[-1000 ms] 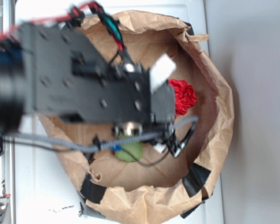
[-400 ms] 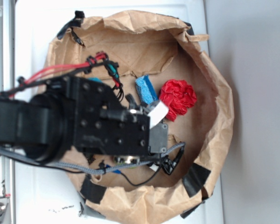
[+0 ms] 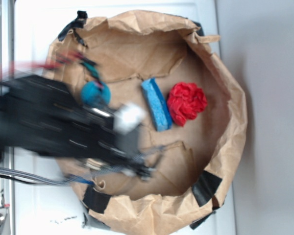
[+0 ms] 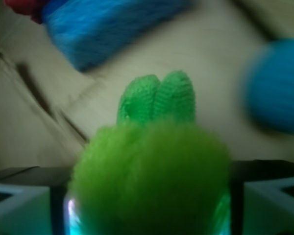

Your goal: Grab the green animal.

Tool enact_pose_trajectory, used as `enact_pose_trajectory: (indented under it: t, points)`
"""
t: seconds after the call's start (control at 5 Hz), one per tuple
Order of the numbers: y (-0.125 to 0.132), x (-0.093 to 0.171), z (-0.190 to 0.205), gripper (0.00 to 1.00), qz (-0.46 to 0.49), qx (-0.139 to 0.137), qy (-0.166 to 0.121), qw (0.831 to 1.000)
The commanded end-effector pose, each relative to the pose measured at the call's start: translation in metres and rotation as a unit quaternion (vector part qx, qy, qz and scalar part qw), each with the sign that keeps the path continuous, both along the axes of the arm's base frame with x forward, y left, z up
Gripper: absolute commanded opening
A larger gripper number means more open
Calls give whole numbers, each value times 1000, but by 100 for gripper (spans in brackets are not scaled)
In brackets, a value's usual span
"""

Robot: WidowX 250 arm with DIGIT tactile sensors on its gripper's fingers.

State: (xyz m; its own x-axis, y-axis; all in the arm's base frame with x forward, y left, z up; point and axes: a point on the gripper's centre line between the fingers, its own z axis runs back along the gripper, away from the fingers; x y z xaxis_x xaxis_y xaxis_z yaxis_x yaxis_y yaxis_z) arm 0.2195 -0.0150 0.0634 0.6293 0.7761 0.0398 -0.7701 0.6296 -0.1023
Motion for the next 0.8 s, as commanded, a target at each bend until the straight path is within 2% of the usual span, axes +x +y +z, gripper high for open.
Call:
enact_pose_trajectory:
  t: [0.0, 0.4, 0.6]
  points:
    - [37, 22, 101, 0, 25, 22, -74, 997]
    - [44, 45, 129, 0, 47, 50, -78, 995]
    - [49, 60, 134, 0, 44, 99, -80, 991]
